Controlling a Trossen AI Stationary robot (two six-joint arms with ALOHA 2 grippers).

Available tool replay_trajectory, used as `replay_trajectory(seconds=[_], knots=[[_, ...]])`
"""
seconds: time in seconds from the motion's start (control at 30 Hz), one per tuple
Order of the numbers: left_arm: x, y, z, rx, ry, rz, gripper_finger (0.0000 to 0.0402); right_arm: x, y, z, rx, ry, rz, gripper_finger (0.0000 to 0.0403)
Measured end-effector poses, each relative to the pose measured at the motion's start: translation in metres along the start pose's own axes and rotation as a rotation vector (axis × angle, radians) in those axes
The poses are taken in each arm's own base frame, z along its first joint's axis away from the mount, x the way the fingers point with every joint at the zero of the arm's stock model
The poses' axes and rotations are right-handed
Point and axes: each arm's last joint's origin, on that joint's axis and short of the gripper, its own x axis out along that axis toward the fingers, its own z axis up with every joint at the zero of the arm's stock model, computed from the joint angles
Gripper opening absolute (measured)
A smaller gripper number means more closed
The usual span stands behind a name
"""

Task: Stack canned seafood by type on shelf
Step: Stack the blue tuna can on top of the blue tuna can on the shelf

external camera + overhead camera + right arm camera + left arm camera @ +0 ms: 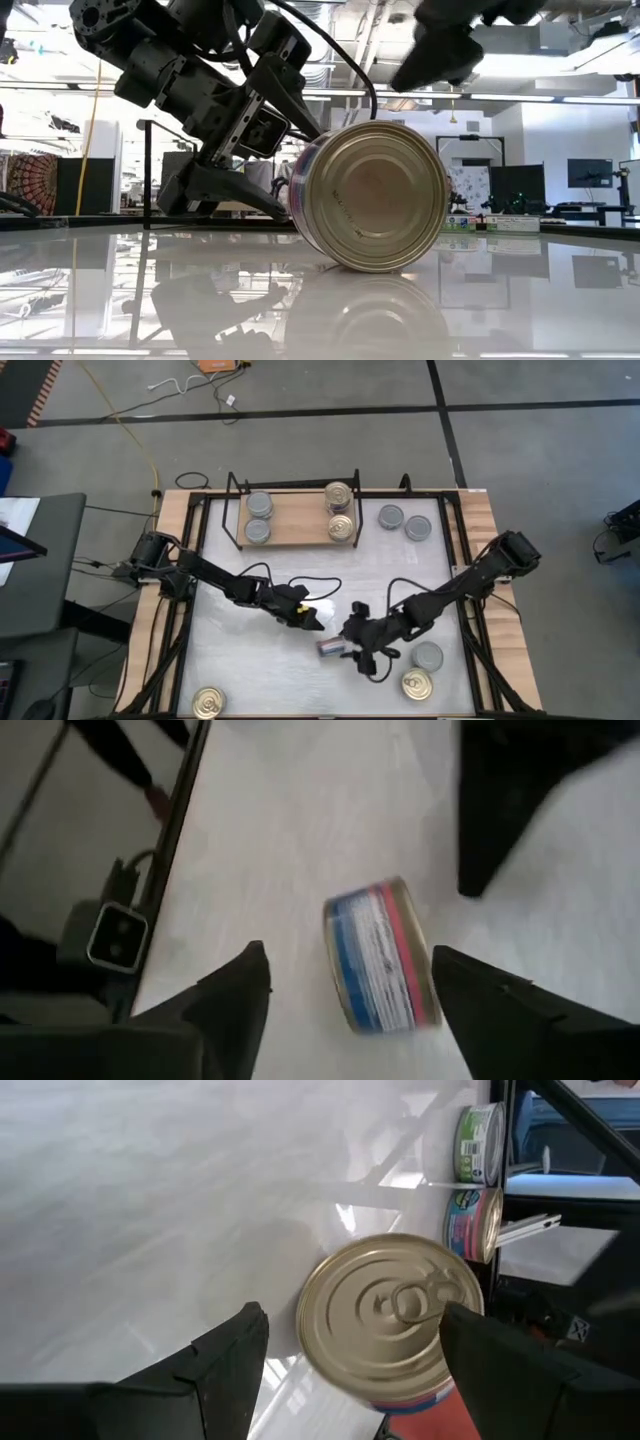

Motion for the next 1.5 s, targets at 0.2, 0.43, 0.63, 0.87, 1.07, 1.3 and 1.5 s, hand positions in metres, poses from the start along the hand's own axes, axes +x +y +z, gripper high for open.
replay_trajectory(seconds=[0.2, 0.43, 0.63, 0.87, 1.07, 1.3, 1.5], knots=[[0.000, 0.001, 0.000, -0.001, 0.009, 0.013, 0.0283, 0.021, 0.011, 0.015, -0.198, 0.104, -0.037, 0.0321], [0.000, 0.002, -0.001, 0.001, 0.021, 0.017, 0.0284, 0.056, 0.009, 0.020, -0.271, 0.327, -0.115, 0.0323], [-0.002, 0.001, -0.002, 0.027, 0.036, 0.014, 0.0283, 0.072, 0.011, 0.017, -0.281, 0.444, -0.148, 0.0304], [-0.036, 0.004, -0.011, 0.055, 0.015, -0.021, 0.0284, 0.063, 0.015, 0.024, -0.285, 0.455, -0.149, 0.0214], [-0.072, 0.023, -0.039, 0.049, -0.056, -0.015, 0.0284, 0.051, 0.013, 0.038, -0.302, 0.430, -0.313, 0.0214], [-0.097, 0.039, -0.074, 0.000, -0.137, -0.033, 0.0284, 0.027, -0.005, 0.075, -0.375, 0.332, -0.651, 0.0214], [-0.105, 0.041, -0.089, 0.002, -0.164, -0.048, 0.0284, 0.020, -0.053, 0.105, -0.362, 0.313, -0.827, 0.0214]])
